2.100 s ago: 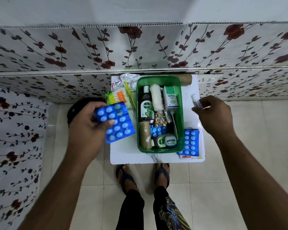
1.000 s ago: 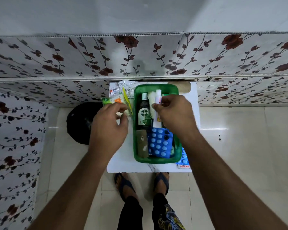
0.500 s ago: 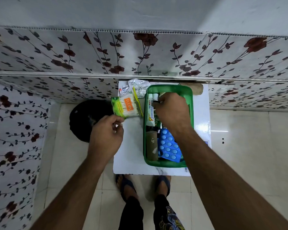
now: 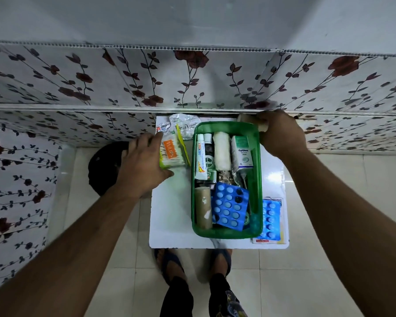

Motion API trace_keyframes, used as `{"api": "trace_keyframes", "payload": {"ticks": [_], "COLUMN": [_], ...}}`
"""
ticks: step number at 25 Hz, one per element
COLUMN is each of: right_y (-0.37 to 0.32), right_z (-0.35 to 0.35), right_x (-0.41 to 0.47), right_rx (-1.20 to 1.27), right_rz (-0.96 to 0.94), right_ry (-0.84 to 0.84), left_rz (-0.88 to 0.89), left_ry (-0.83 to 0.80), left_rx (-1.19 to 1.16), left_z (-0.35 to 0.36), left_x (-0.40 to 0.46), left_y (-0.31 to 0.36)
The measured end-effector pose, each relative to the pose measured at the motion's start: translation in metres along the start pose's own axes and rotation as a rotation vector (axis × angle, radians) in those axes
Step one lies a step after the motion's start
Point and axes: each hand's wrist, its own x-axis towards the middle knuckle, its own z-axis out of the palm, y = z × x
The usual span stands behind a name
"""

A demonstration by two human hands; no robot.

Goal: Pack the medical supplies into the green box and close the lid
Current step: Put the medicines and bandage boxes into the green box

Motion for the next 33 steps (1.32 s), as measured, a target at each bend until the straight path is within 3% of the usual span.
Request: {"api": "trace_keyframes", "payload": {"ticks": [6,10,13,16,21,23,33], "right_y": [0.000,0.006,0.013,0.014,0.022,0.029,0.033], "right_z": [0.014,0.013,0.001,-0.017,-0.029,-0.030,-0.036], "right_x": [0.003,-0.008,-0.032,-0.065,-0.103,-0.109,-0.119], "right_rx": [-0.148,-0.020,0.110,0.260,0.407,0.427,0.404], "right_rz": [-0.067,0.011,0.167,0.243,0.239,0.234,0.207], "right_ry": [0.034,0.061,0.097,0.130,0.192,0.206,0.153], "left_rz": [0.051,0.010,-0.028,0.069,0.361,0.397,0.422], "left_ry": [0.121,0.123,0.291,0.431,0.171,0.122,0.217], "left_rx": [0.061,0.002,-0.072,-0.105,-0.009,0.091,0.359], "left_z": [0.005,0.001,-0.022,-0.054,-0.056,-0.046,-0.020], "left_x": [-0.001,-0.013,-0.038,-0.056,-0.028,-0.014,-0.001], "left_y": [-0.003,-0.009,-0.010,0.016,0.091,0.103,0.112]}}
